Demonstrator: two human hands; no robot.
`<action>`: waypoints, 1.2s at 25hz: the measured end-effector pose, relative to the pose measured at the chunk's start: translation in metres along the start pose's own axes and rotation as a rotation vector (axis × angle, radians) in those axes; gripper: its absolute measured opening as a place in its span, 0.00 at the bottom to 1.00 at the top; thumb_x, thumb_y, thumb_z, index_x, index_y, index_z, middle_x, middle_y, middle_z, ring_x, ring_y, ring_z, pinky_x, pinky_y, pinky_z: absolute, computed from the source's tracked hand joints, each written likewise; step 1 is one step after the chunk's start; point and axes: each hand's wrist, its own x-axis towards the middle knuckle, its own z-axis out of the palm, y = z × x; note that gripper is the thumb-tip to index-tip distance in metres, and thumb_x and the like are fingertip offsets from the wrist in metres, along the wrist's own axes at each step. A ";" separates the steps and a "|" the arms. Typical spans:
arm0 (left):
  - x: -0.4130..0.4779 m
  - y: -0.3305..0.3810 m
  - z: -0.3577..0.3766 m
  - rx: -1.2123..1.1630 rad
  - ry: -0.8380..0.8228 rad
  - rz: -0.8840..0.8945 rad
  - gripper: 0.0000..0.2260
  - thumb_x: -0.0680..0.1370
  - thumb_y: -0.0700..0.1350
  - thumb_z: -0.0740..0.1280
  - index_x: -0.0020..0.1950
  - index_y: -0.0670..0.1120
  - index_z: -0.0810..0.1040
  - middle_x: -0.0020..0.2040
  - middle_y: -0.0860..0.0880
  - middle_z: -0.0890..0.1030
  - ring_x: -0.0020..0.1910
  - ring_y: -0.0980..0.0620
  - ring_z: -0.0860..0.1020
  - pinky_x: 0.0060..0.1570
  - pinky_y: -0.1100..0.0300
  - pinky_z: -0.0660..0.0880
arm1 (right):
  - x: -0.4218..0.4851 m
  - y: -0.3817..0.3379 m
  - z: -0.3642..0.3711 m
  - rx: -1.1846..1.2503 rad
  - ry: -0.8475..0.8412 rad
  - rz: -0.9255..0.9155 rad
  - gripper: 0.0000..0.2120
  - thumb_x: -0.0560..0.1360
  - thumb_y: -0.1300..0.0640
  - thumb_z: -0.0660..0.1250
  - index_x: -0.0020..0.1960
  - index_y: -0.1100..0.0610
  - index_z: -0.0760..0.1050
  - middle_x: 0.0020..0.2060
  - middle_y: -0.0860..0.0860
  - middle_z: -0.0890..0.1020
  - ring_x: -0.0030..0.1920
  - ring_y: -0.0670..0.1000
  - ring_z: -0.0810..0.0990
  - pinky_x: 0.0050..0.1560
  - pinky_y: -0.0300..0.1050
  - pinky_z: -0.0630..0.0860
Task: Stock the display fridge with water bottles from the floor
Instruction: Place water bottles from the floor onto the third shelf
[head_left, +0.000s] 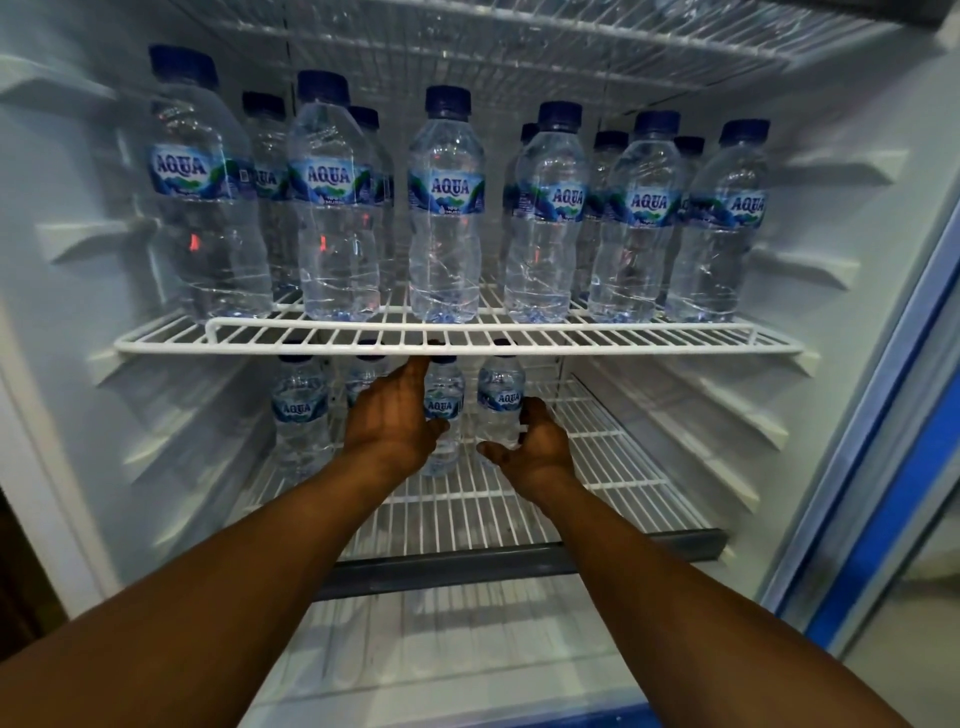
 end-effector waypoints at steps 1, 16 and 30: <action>0.000 0.000 0.000 0.006 0.000 0.001 0.37 0.71 0.50 0.77 0.75 0.55 0.62 0.64 0.47 0.79 0.60 0.44 0.78 0.53 0.56 0.74 | 0.001 0.001 0.001 0.004 0.006 0.002 0.32 0.65 0.60 0.81 0.64 0.54 0.70 0.55 0.49 0.78 0.57 0.54 0.79 0.59 0.53 0.78; -0.001 -0.004 0.002 0.071 -0.038 0.016 0.39 0.72 0.51 0.76 0.77 0.56 0.57 0.67 0.48 0.76 0.62 0.45 0.77 0.54 0.55 0.75 | -0.003 0.001 0.000 0.005 0.015 0.009 0.32 0.65 0.62 0.81 0.64 0.56 0.70 0.55 0.50 0.78 0.55 0.52 0.78 0.54 0.45 0.76; -0.156 -0.080 -0.113 -0.022 0.121 0.224 0.17 0.75 0.49 0.69 0.64 0.52 0.76 0.56 0.53 0.81 0.38 0.53 0.79 0.44 0.60 0.77 | -0.148 -0.119 -0.005 -0.167 -0.293 -0.190 0.06 0.69 0.63 0.73 0.38 0.55 0.77 0.33 0.50 0.82 0.35 0.45 0.80 0.39 0.33 0.73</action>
